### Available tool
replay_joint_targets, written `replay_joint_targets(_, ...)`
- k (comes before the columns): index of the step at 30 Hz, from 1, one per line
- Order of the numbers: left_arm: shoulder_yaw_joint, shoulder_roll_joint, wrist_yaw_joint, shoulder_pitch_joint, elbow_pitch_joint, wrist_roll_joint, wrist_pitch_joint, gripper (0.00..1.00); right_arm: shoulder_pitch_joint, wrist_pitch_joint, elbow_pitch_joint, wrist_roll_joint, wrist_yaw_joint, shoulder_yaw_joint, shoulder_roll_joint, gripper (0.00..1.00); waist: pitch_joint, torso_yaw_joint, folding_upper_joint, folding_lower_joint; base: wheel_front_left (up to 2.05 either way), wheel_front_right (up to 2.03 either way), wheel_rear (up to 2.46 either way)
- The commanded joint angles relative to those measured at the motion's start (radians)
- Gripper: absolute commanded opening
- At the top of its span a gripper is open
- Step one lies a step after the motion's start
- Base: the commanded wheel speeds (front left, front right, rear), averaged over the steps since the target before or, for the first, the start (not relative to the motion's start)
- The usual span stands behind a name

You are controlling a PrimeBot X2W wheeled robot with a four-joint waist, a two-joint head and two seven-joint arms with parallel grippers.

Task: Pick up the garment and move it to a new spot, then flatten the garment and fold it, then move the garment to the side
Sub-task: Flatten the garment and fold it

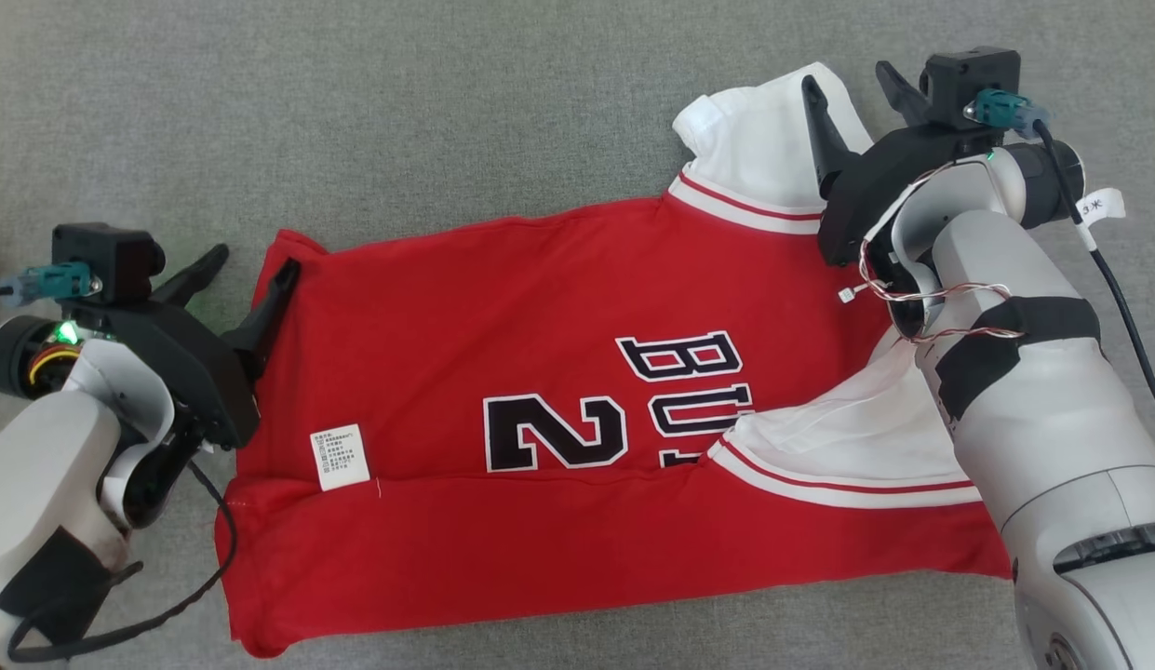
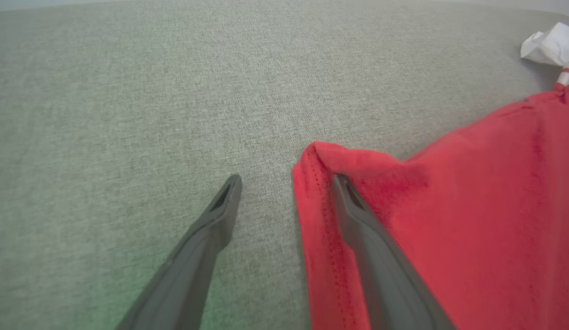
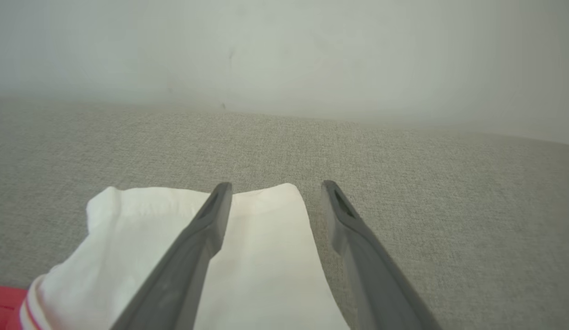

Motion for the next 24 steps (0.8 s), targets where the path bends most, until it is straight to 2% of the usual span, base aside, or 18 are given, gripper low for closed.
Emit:
replay_joint_targets(1,-0.014,0.003,0.001,-0.014,0.008,-0.011,-0.002,1.00,-0.018,-0.004,0.009,-0.012,-0.003,0.006,0.008,1.00,0.005,0.003,-0.0002,-0.0002,0.00,0.00,0.00)
replay_joint_targets(13,-0.172,-0.007,0.001,-0.098,0.053,-0.115,0.025,1.00,-0.119,0.041,0.133,-0.058,-0.003,0.040,-0.001,1.00,0.039,0.018,-0.0002,-0.0002,0.00,0.00,0.00)
replay_joint_targets(17,-0.221,-0.009,0.001,-0.093,0.058,-0.168,0.047,1.00,-0.146,0.080,0.157,-0.081,-0.003,0.022,-0.021,1.00,0.051,0.020,-0.0002,-0.0002,0.00,0.00,0.00)
replay_joint_targets(23,-0.309,-0.008,-0.001,-0.083,0.036,-0.257,0.105,1.00,-0.168,0.157,0.177,-0.111,-0.003,-0.016,-0.016,1.00,0.076,0.026,-0.0002,-0.0002,0.00,0.00,0.00)
replay_joint_targets(24,-0.315,-0.009,-0.001,-0.082,0.034,-0.269,0.109,0.93,-0.170,0.169,0.179,-0.113,-0.003,-0.023,-0.016,0.94,0.080,0.028,-0.0002,-0.0002,0.00,0.00,0.00)
